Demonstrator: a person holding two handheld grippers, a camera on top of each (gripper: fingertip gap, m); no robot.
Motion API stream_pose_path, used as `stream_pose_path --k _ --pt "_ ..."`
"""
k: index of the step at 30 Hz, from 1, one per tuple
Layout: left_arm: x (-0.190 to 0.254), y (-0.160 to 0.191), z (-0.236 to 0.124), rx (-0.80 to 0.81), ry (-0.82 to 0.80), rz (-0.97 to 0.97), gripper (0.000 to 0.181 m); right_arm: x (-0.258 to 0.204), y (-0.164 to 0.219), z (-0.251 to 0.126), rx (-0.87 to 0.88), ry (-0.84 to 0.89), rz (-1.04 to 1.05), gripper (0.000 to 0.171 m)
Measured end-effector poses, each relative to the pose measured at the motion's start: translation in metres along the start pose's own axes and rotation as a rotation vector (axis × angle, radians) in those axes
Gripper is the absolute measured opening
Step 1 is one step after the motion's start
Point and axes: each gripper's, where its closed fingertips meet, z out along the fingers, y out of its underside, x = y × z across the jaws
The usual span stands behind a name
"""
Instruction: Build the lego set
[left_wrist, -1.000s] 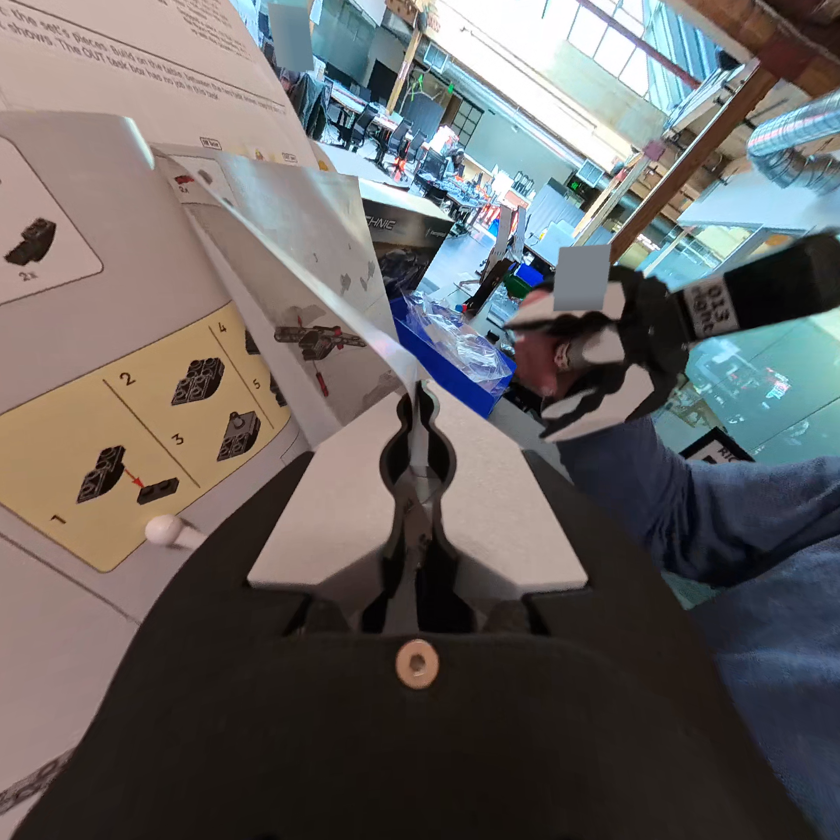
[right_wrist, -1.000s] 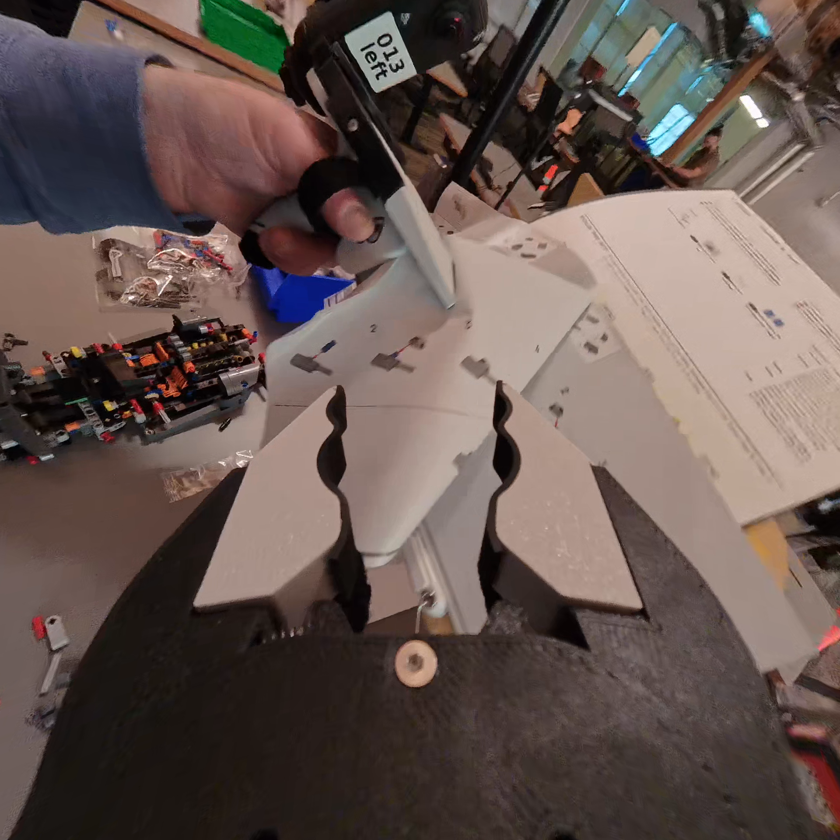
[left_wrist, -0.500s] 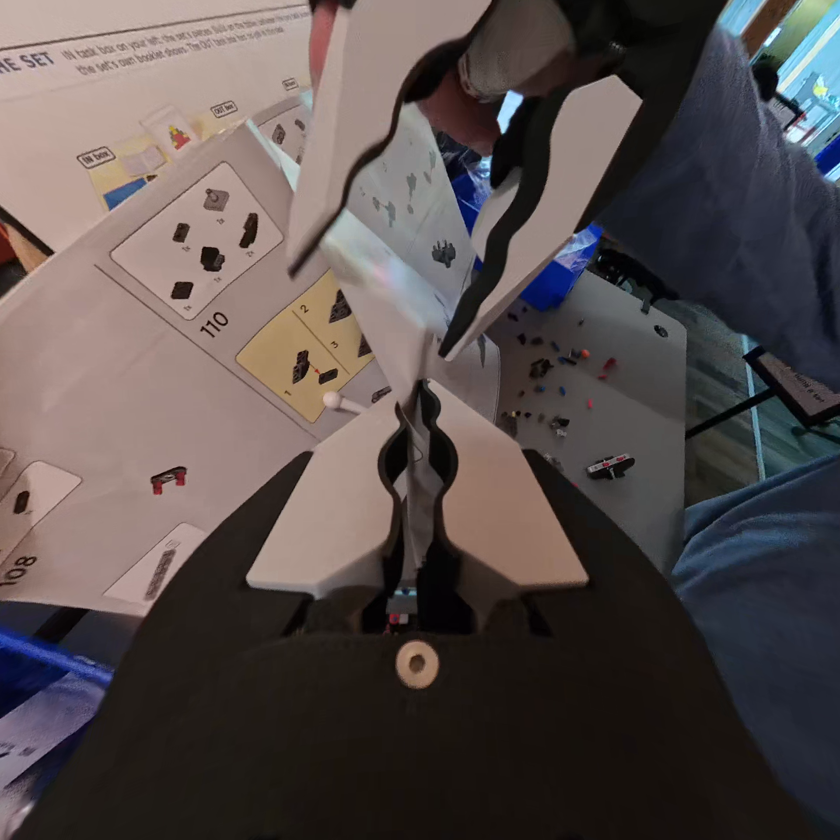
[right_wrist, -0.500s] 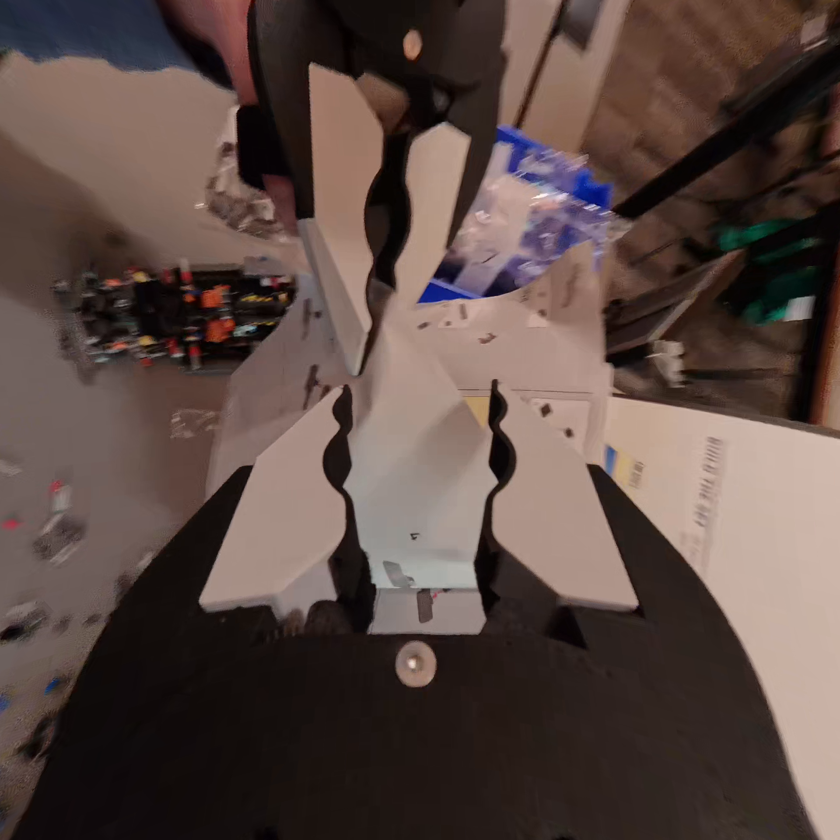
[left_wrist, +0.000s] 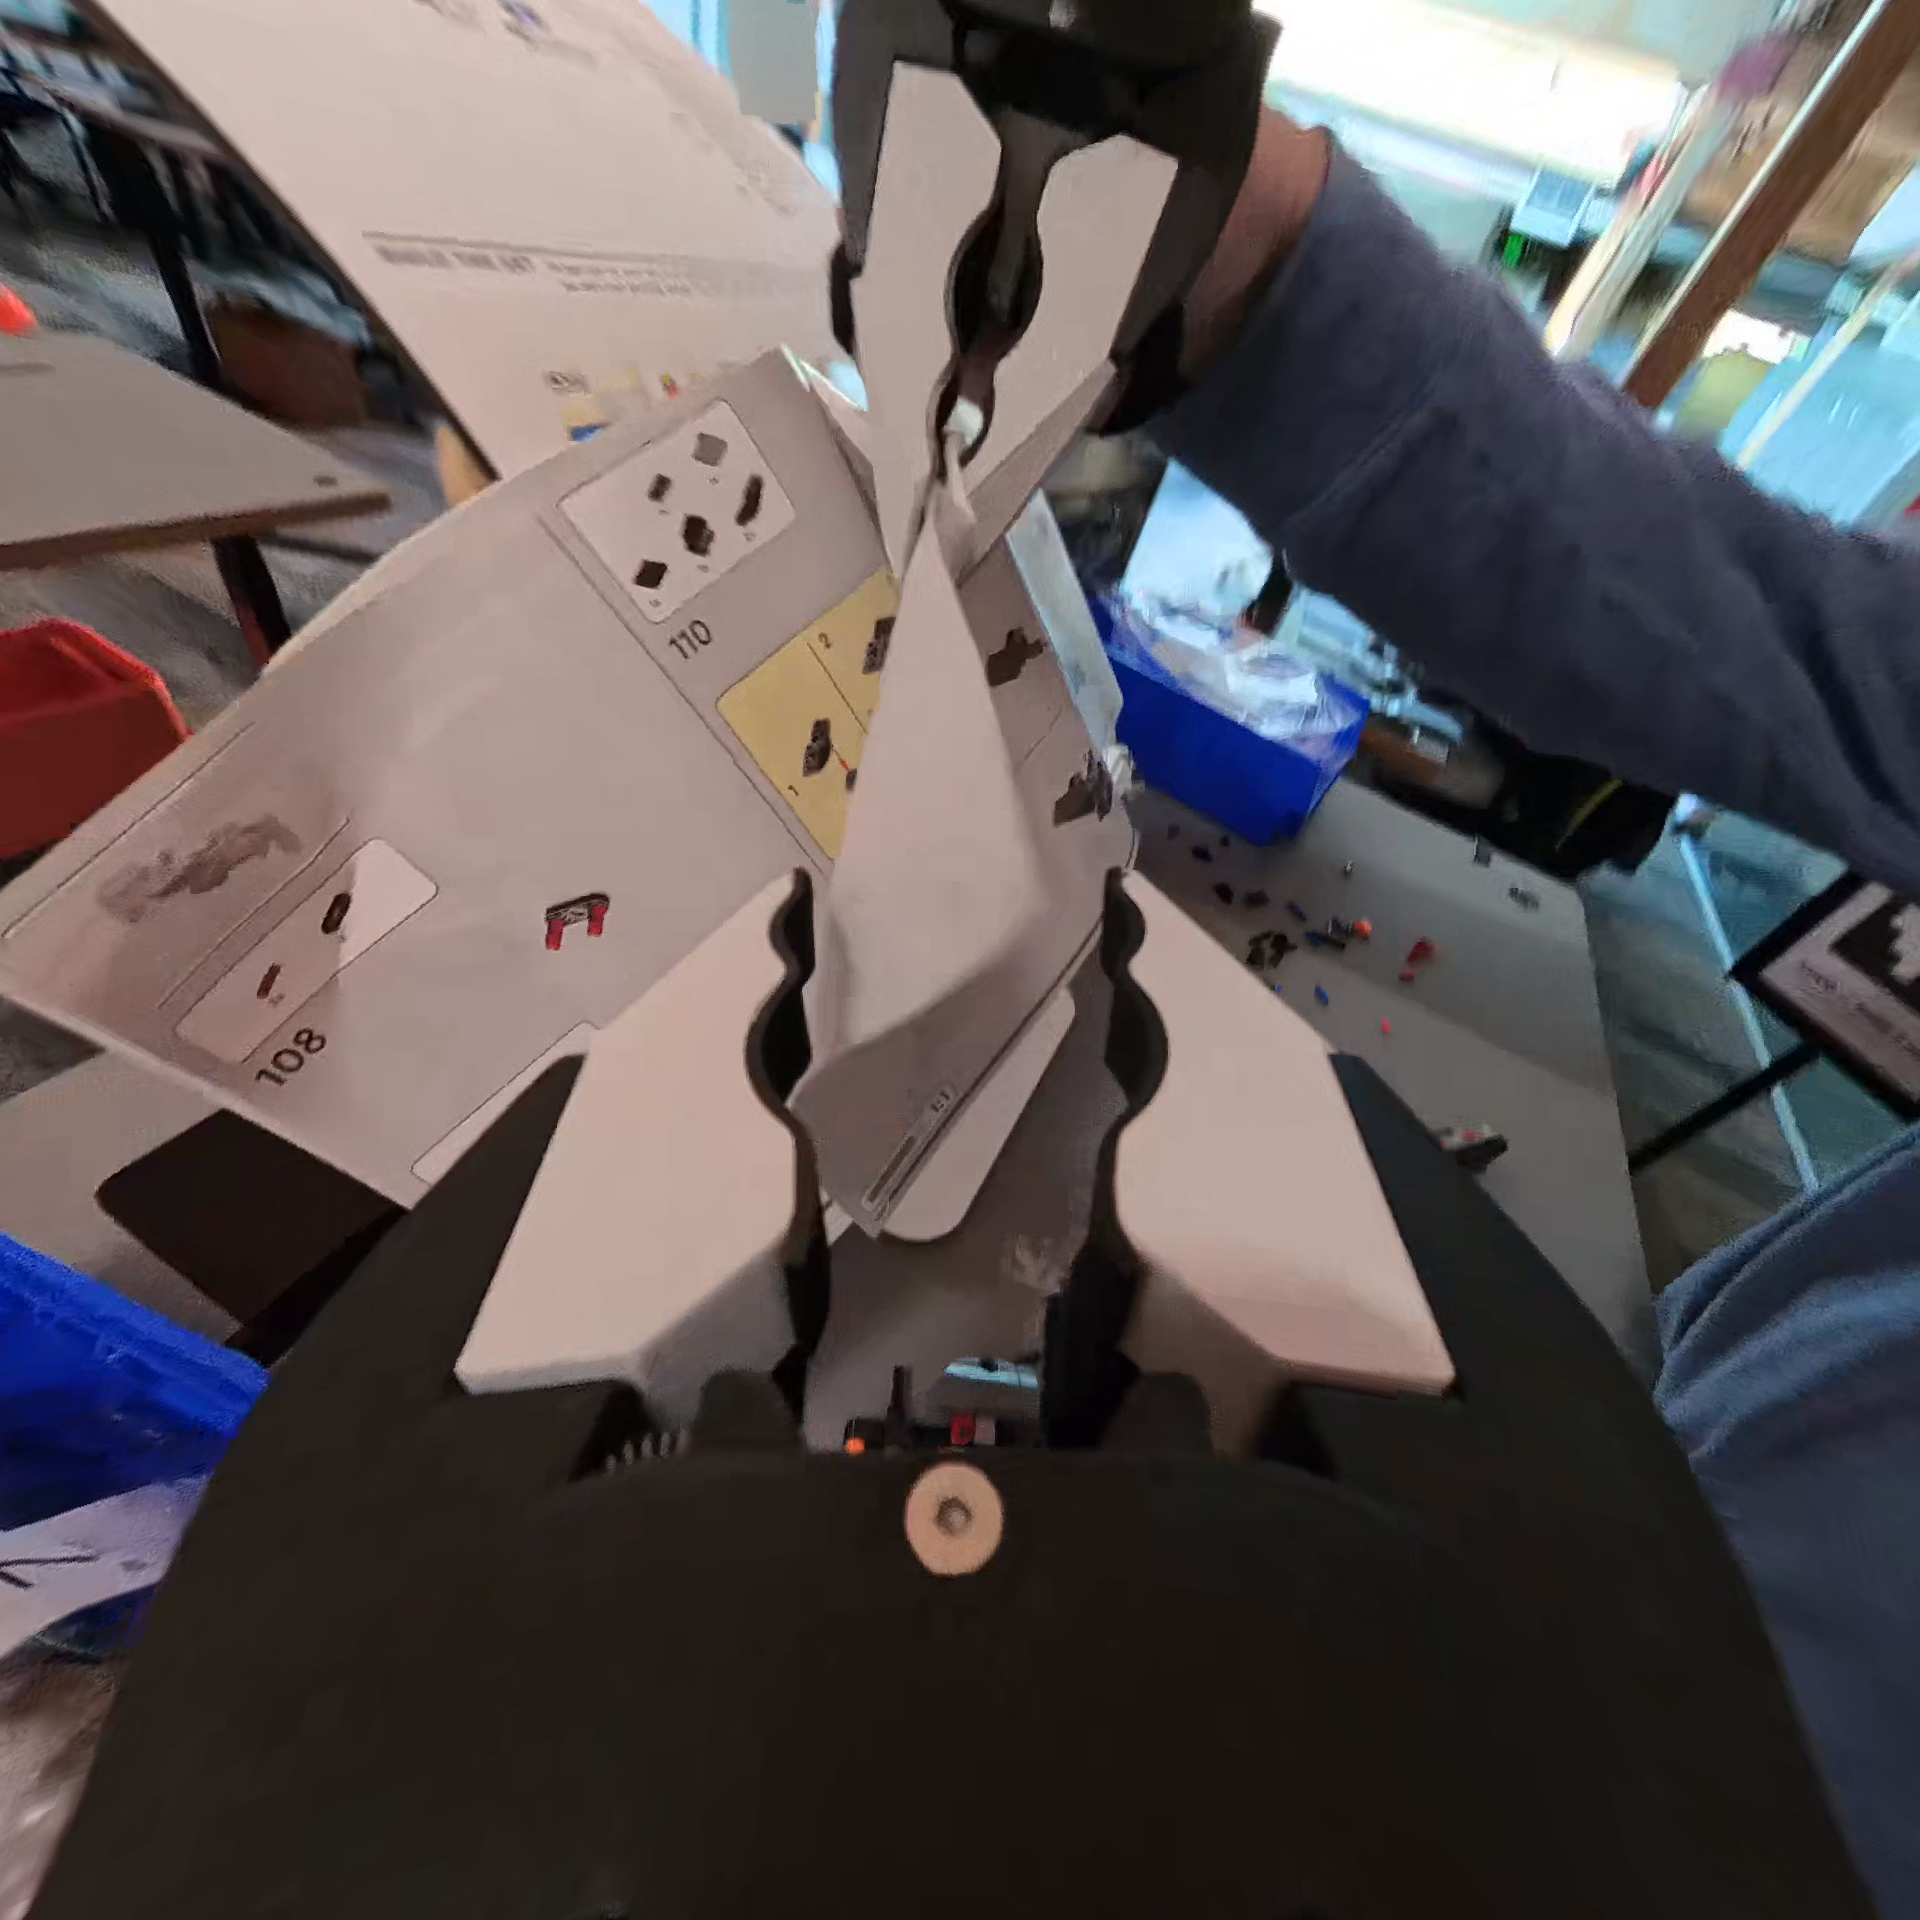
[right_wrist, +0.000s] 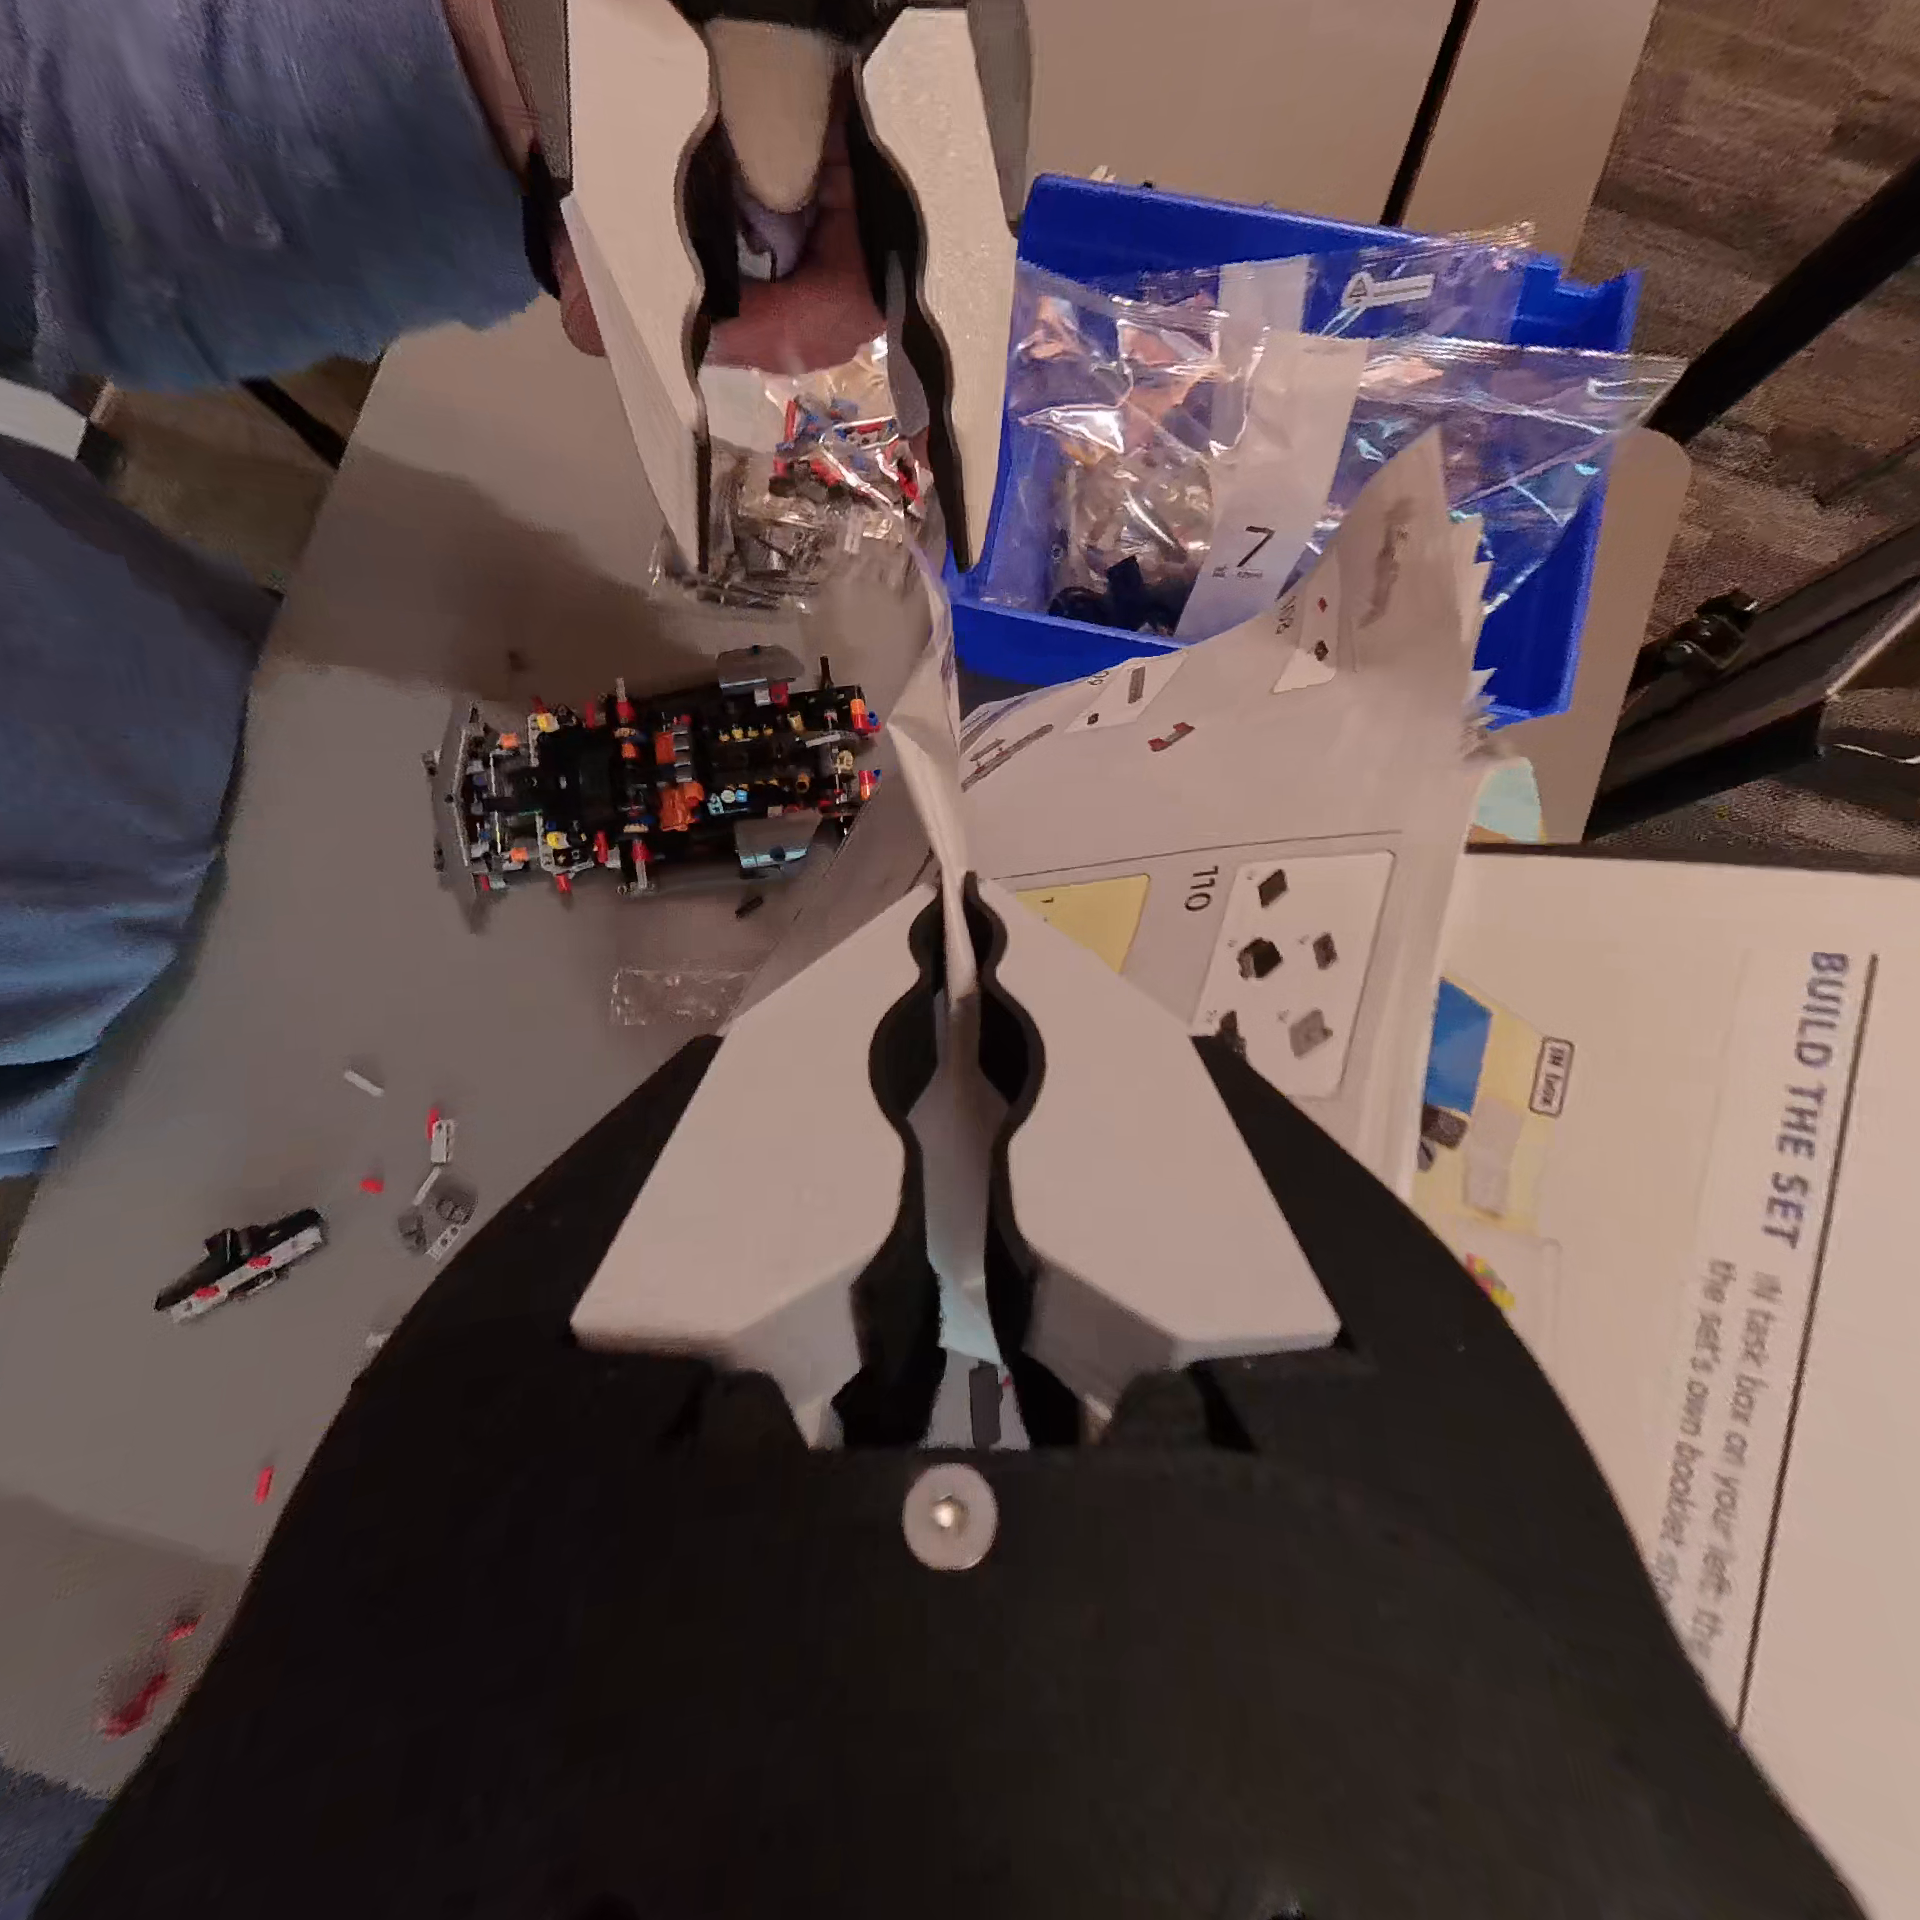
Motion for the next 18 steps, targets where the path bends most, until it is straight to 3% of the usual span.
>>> stream_pose_path --k 2,5,8,9,11,16,18 --pt "0.000 0.001 -0.002 0.075 0.002 0.039 0.061 -0.001 -0.002 -0.003 0.045 -0.019 0.021 0.000" --pt "-0.007 0.001 0.007 0.075 -0.075 0.118 0.049 -0.002 -0.004 -0.004 0.072 -0.022 0.036 0.000" --pt "-0.008 -0.013 0.011 0.120 -0.094 0.154 0.012 0.000 -0.005 -0.004 0.075 0.007 0.043 0.003" --pt "-0.007 -0.017 0.010 0.129 -0.086 0.153 0.000 0.004 -0.006 -0.005 0.078 0.048 0.054 0.014" --pt "-0.007 -0.024 0.002 0.146 -0.047 0.094 0.000 0.010 -0.011 -0.014 0.104 0.150 0.084 0.048" --pt "0.003 -0.055 -0.030 0.233 0.046 -0.011 0.000 -0.002 -0.014 -0.059 0.254 0.421 0.065 0.056" --pt "0.001 -0.061 -0.032 0.169 0.002 0.019 0.000 -0.018 -0.007 -0.067 0.282 0.469 0.061 0.053"
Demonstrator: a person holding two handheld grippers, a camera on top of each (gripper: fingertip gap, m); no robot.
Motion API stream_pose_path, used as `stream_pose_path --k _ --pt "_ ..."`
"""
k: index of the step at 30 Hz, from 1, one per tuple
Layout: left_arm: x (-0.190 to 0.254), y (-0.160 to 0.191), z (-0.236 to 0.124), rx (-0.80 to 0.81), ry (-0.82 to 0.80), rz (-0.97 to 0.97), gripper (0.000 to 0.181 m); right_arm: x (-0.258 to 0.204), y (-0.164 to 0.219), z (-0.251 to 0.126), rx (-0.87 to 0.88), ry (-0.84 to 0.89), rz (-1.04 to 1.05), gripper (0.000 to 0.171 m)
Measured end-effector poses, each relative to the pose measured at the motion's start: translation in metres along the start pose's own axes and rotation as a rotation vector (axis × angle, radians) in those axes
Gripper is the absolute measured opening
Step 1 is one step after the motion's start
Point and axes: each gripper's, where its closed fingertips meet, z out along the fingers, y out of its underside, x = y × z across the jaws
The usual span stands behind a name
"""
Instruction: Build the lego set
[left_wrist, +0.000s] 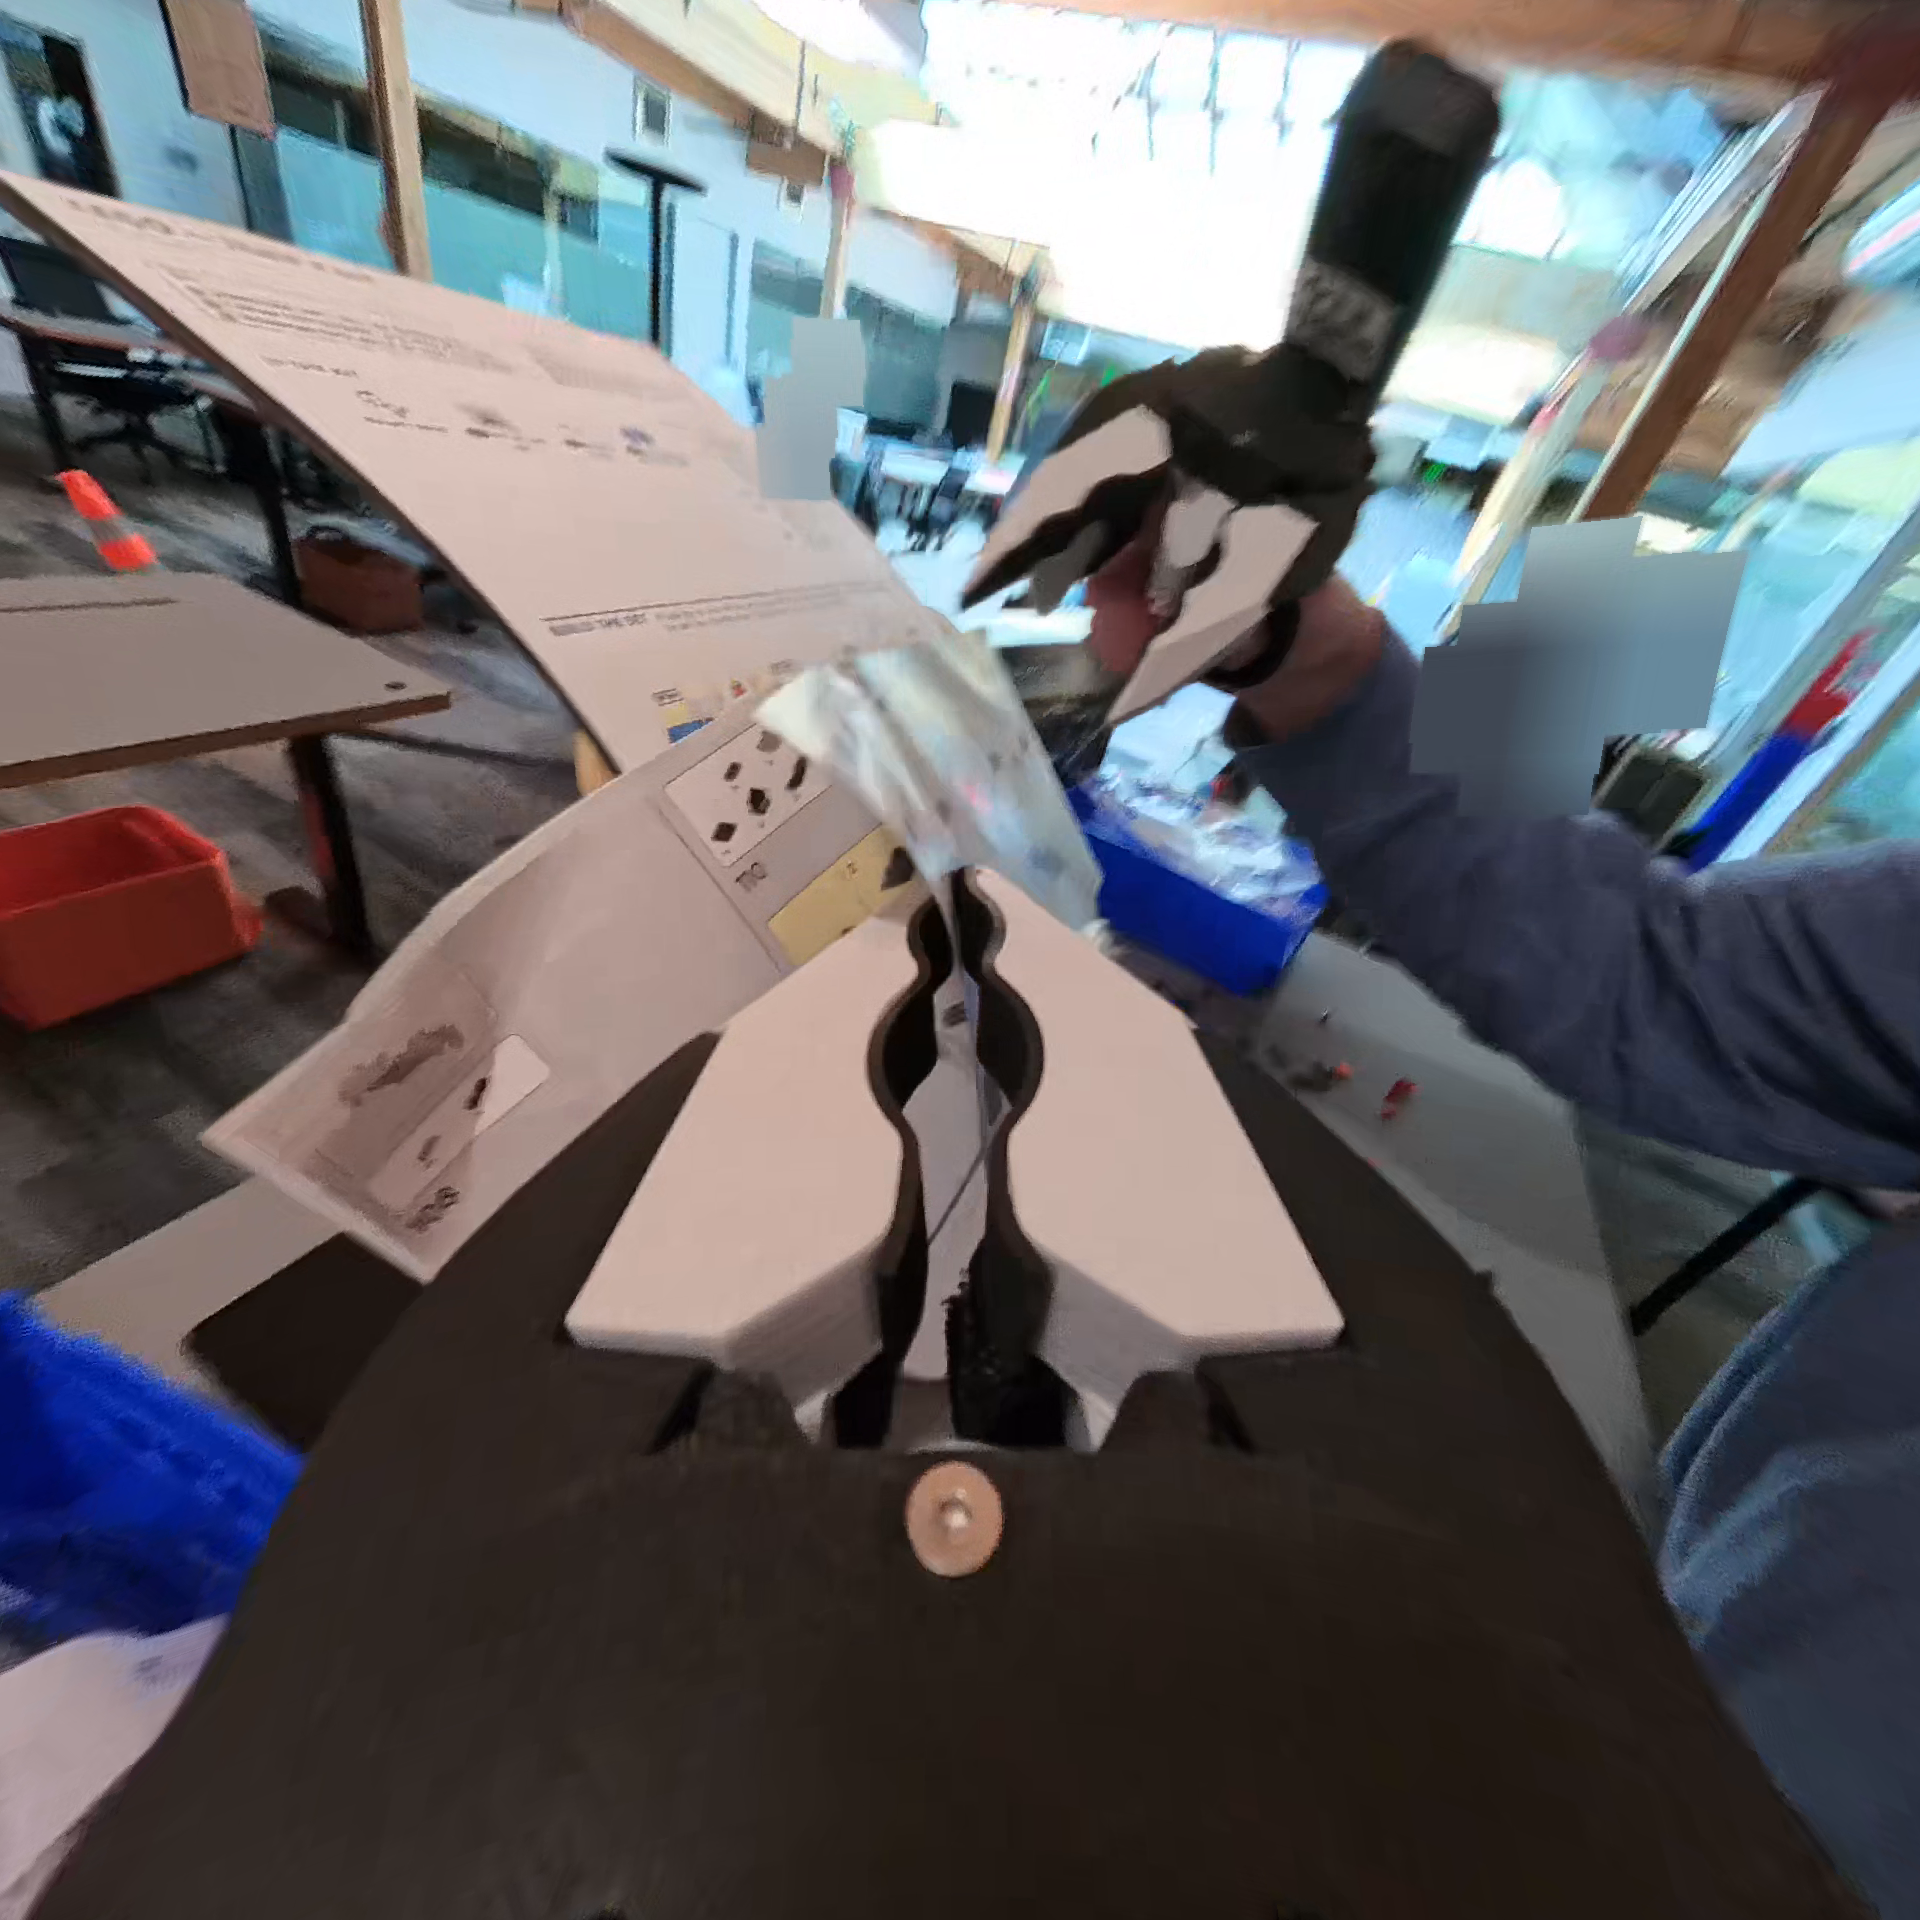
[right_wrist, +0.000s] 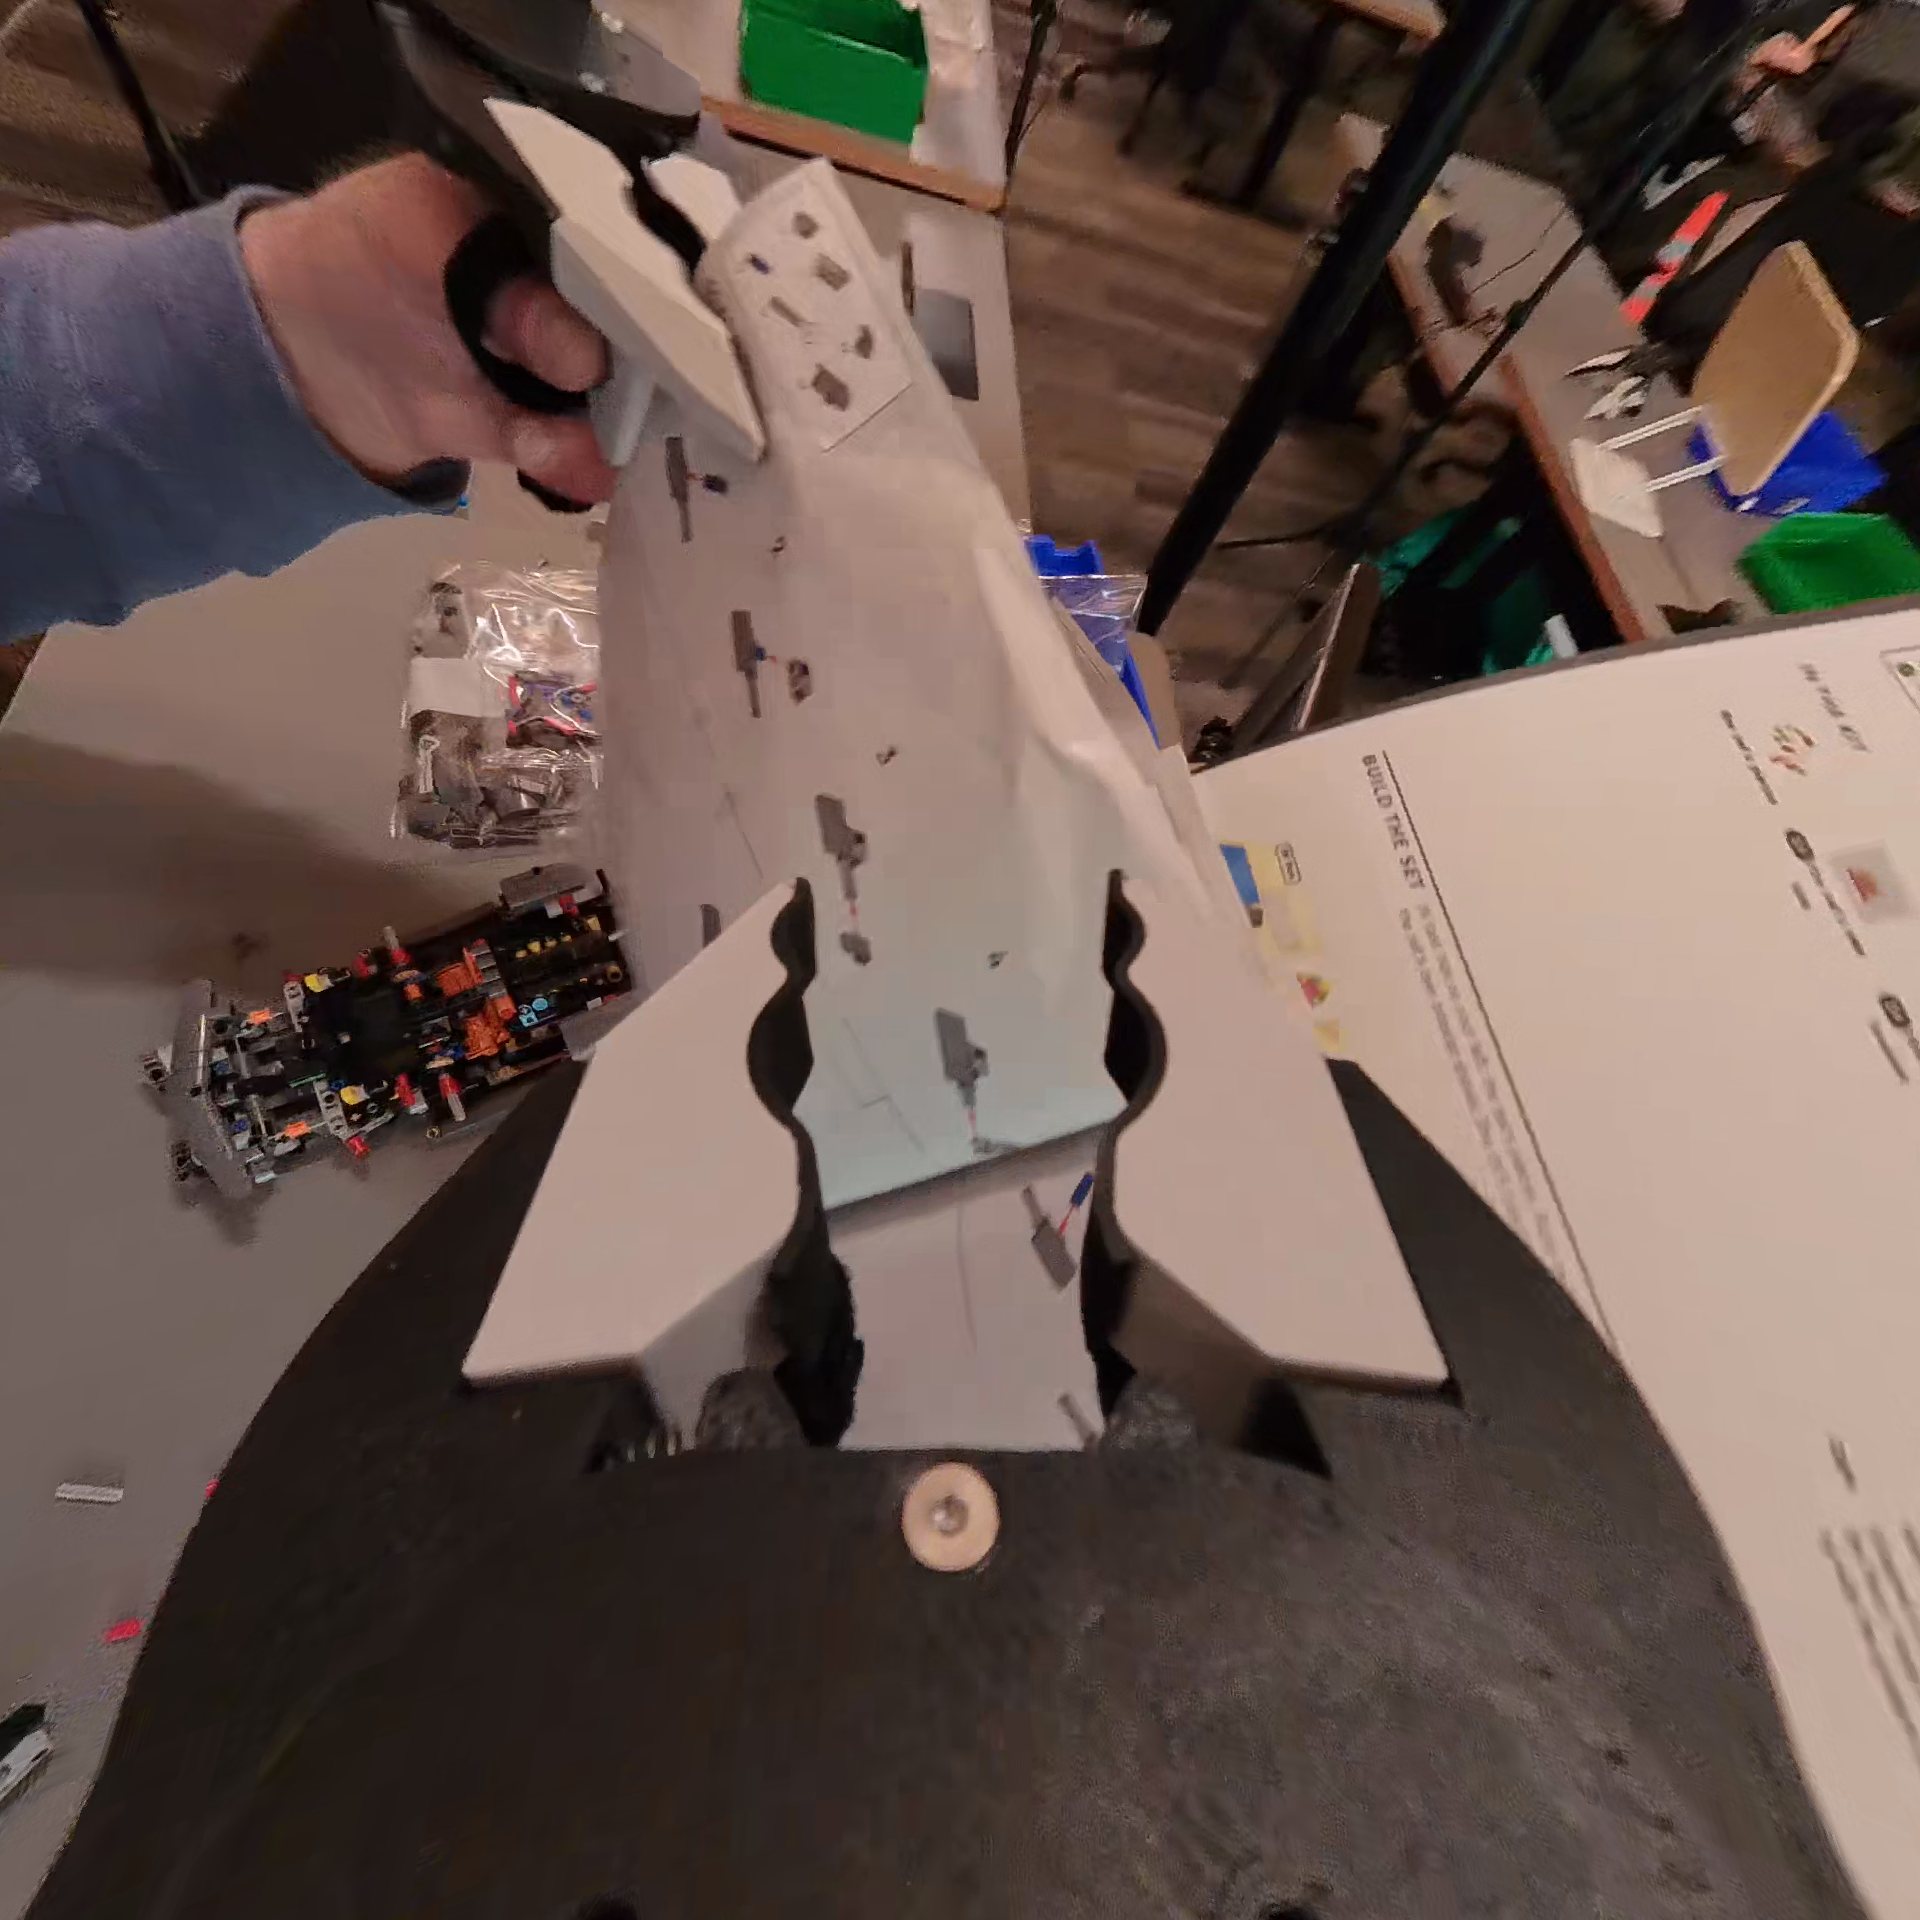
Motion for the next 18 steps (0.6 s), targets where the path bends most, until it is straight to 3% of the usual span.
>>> stream_pose_path --k 2,4,7,10,14,18 --pt "-0.015 0.004 0.002 -0.069 -0.058 0.022 0.000 -0.023 0.006 -0.009 0.002 -0.008 -0.029 0.039" --pt "-0.021 0.004 0.004 -0.067 -0.004 -0.032 0.000 -0.055 0.015 -0.008 -0.043 -0.044 -0.052 0.030" --pt "-0.026 0.001 0.010 -0.053 0.019 -0.041 0.000 -0.109 0.030 0.011 -0.121 -0.108 -0.077 0.034" --pt "-0.022 -0.011 0.022 -0.059 0.031 -0.004 0.000 -0.139 0.052 0.043 -0.185 -0.046 -0.099 0.038" --pt "-0.015 -0.031 0.055 -0.099 0.065 0.043 0.000 -0.141 0.071 0.077 -0.172 0.111 -0.093 0.041" --pt "-0.013 -0.044 0.085 -0.134 0.093 0.067 0.000 -0.107 0.085 0.085 -0.165 0.370 -0.037 0.042"
